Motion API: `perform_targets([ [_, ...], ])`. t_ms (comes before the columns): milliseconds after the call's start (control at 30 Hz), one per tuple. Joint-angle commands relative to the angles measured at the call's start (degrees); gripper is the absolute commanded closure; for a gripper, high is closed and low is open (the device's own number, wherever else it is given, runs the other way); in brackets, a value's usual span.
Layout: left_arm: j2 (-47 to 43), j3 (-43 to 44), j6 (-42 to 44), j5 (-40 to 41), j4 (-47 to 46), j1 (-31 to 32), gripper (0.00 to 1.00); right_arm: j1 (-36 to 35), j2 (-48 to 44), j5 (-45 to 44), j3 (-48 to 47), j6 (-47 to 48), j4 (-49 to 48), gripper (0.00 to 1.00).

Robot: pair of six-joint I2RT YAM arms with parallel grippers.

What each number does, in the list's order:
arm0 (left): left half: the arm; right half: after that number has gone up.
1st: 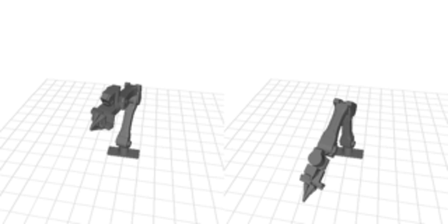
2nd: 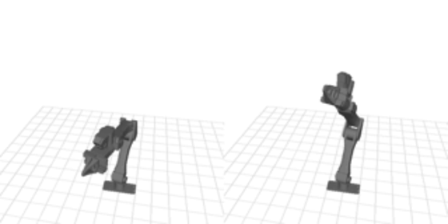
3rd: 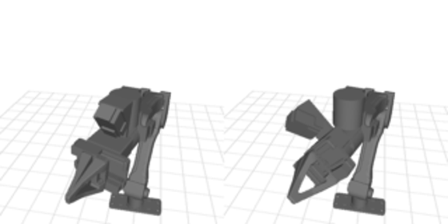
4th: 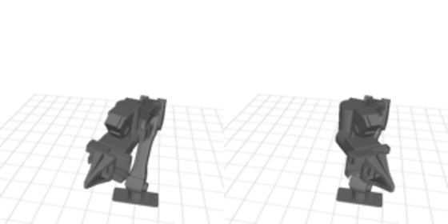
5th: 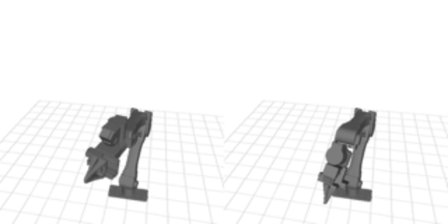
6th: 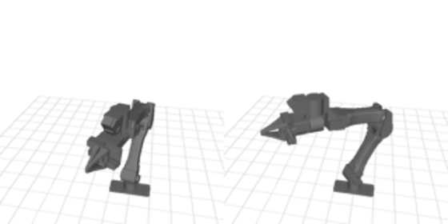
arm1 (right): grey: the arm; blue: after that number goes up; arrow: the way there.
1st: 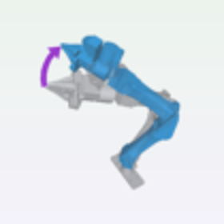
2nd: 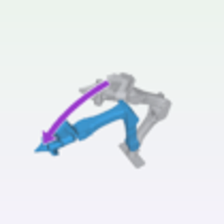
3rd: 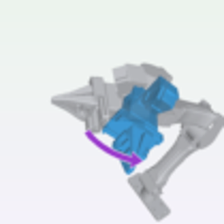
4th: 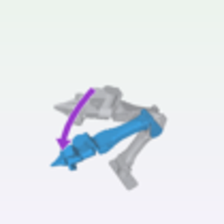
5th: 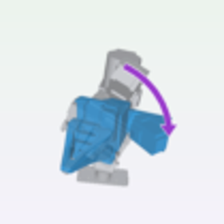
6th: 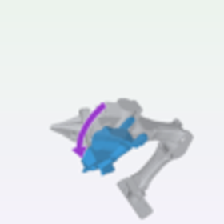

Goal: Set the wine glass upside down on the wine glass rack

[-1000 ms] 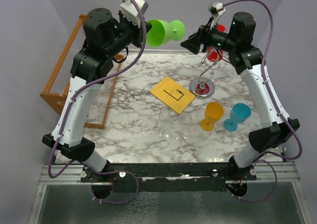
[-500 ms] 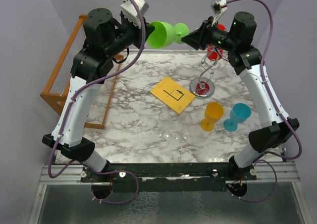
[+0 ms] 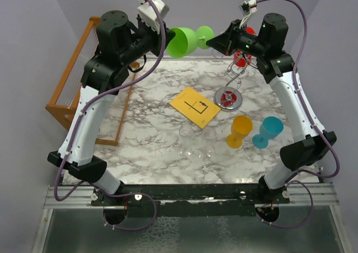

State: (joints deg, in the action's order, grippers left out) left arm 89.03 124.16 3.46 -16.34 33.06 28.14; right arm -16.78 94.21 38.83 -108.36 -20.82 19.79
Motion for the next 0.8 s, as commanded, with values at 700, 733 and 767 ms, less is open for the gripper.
perform_targets([
  [700,-6.44,-5.22,6.6,12.94,2.43,-2.74,0.16,-2.29,2.27,-33.46,-5.89,41.49,0.38,0.99],
  [733,-6.45,-5.39,6.62,12.99,2.41,-2.74,0.16,-2.6,2.47,-34.52,-5.77,42.52,0.15,0.99],
  [767,-6.41,-5.63,6.68,13.0,2.46,-2.72,0.14,-2.91,2.61,-35.47,-5.61,43.63,-0.15,0.99],
])
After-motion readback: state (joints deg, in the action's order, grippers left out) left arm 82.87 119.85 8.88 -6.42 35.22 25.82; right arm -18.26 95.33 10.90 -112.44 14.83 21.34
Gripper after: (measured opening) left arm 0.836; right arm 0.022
